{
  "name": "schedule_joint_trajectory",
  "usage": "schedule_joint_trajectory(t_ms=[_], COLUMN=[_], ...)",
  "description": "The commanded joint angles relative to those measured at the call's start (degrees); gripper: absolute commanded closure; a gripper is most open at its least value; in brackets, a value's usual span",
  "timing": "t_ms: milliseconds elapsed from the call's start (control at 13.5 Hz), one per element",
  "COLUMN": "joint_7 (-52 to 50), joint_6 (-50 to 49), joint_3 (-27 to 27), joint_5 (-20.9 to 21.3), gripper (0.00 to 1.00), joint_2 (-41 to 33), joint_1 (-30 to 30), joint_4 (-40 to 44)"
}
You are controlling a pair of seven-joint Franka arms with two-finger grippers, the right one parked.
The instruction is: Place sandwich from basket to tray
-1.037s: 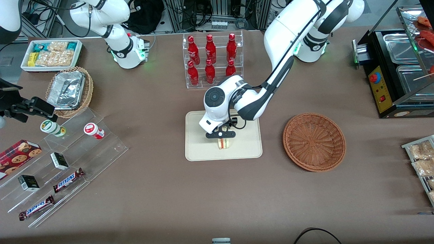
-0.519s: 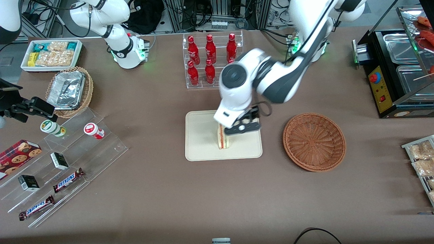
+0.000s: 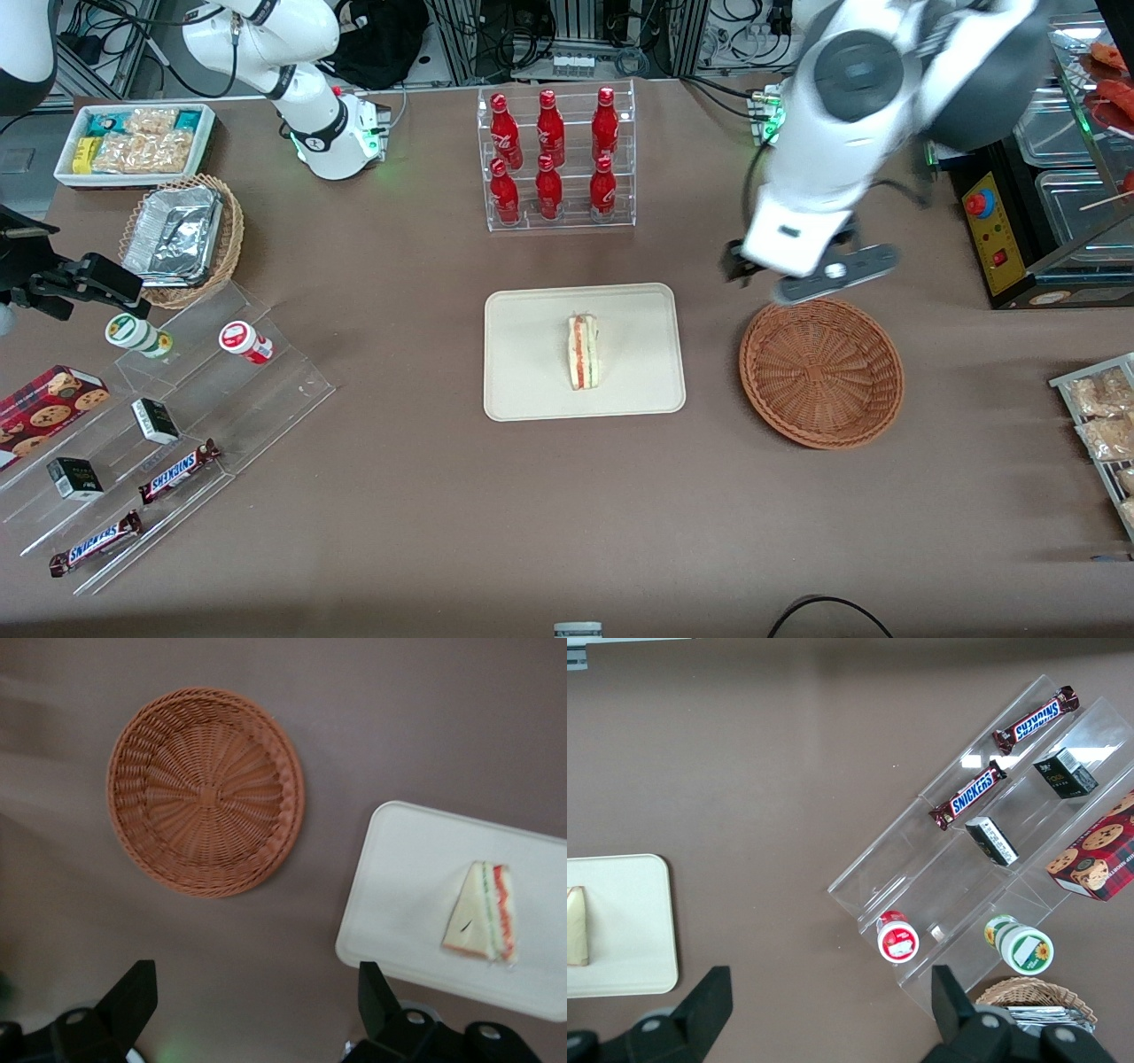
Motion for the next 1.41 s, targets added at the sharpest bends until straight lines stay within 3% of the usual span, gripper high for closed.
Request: schedule_joint_trajectory(t_ms=[0, 222, 444, 667, 1333], joint_7=[11.2, 22.7, 27.4, 27.4, 33.2], joint_6=[-1.8, -5.7, -7.3, -8.1, -9.6], joint_3=[-0.4, -0.2, -0.2, -0.2, -0.1], joint_5=[-4.9, -5.1, -4.9, -4.8, -1.8], gripper=[0.00, 0.00, 0.00, 0.00, 0.00], joint_2=[-6.8, -8.7, -8.4, -4.6, -2.6], joint_1=[8.0, 14.2, 18.4, 18.4, 18.0], joint_4=[-6.6, -6.1, -2.1, 3.3, 8.5])
